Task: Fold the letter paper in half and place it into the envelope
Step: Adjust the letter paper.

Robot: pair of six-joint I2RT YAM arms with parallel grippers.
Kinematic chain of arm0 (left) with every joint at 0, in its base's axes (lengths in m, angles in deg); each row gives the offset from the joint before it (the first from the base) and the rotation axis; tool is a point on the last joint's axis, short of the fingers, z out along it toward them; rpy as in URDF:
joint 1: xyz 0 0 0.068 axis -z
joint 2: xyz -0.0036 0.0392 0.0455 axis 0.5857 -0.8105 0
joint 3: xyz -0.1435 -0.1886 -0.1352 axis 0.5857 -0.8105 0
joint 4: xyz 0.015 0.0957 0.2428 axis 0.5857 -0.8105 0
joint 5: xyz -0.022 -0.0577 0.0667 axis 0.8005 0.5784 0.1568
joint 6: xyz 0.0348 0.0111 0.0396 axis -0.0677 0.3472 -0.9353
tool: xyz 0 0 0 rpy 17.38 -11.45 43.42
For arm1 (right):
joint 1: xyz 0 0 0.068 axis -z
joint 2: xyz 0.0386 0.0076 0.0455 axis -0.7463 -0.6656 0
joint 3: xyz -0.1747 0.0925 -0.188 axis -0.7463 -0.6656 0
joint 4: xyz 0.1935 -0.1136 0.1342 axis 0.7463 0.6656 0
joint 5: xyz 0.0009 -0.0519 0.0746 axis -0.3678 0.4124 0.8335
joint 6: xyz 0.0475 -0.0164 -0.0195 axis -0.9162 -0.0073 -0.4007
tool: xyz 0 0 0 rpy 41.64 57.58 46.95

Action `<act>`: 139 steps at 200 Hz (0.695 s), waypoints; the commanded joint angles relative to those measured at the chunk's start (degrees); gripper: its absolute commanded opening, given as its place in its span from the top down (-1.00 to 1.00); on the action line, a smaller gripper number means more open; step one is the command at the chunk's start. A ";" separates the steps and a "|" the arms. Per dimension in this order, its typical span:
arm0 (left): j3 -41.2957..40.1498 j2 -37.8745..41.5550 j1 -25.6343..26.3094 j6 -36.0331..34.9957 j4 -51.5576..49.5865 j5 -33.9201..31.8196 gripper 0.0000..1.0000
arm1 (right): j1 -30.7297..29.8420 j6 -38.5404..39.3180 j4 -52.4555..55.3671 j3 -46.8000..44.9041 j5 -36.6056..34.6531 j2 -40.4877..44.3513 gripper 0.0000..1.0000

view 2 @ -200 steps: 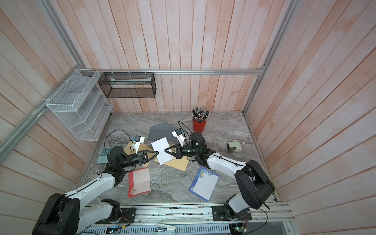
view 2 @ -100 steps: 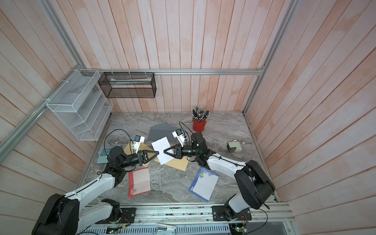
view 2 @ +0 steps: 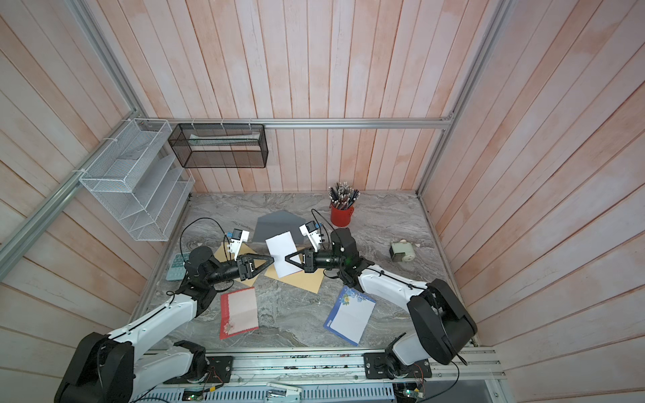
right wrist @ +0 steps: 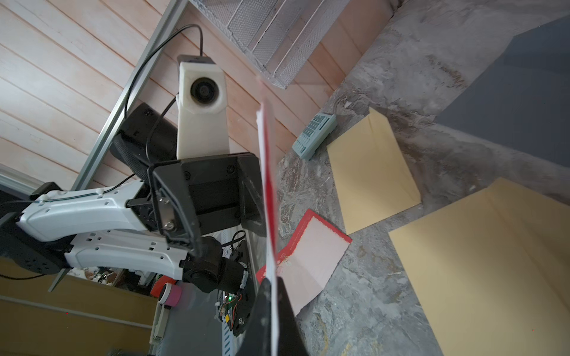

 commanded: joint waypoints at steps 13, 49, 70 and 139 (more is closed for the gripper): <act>-1.43 1.54 6.53 -4.21 -9.63 -11.02 -0.50 | 8.15 3.55 14.50 -1.99 -14.02 5.93 1.00; -1.23 -0.31 17.99 -0.86 -14.22 -26.16 -0.52 | 13.68 5.64 22.33 -3.98 -22.28 11.97 1.00; -3.89 -0.64 23.22 5.23 -11.26 -31.58 -0.52 | 14.45 5.96 24.15 -5.95 -26.95 15.13 1.00; -3.31 -14.07 30.22 12.77 -2.01 -37.87 -0.52 | 15.37 7.45 24.85 -9.16 -28.51 18.51 1.00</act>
